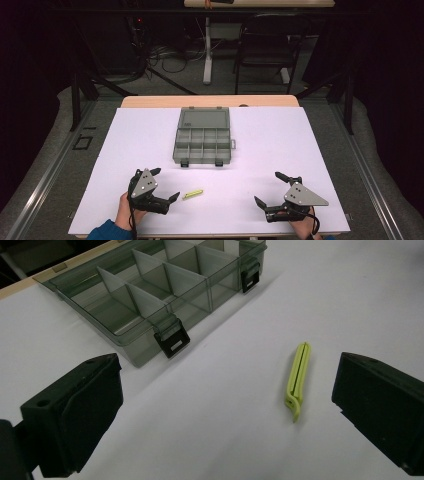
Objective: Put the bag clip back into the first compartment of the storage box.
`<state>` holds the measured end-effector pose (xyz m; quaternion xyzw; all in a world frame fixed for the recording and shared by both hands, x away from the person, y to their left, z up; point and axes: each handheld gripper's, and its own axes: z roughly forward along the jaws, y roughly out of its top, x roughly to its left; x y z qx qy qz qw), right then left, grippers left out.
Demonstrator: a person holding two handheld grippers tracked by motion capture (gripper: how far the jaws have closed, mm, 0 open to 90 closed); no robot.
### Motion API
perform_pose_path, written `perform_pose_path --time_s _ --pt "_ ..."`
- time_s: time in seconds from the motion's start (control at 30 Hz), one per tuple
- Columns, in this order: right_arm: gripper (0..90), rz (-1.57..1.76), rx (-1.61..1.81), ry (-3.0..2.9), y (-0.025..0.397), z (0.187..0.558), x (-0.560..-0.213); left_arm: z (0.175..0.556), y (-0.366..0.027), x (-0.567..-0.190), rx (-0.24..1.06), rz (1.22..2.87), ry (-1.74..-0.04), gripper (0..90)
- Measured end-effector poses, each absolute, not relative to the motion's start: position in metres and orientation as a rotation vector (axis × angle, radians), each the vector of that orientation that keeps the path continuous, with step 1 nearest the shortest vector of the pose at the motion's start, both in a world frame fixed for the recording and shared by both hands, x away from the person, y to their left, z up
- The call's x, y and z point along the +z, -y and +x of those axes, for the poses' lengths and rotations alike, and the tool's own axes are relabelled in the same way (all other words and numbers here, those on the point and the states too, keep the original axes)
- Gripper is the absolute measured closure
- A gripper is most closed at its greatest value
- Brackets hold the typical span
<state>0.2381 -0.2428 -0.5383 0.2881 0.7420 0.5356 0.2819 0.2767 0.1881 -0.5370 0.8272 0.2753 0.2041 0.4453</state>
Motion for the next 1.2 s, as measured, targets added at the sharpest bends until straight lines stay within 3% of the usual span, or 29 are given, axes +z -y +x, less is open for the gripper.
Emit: perform_pose_path --time_s 1.07,1.2 --pt "0.0 0.768 1.428 -1.992 0.243 0.238 -0.538 0.292 -0.146 -0.533 0.388 2.216 -0.668 0.4" --pt "0.0 0.768 1.427 -1.993 0.243 0.238 -0.538 0.292 -0.141 -0.534 0.386 2.233 -0.677 4.2"
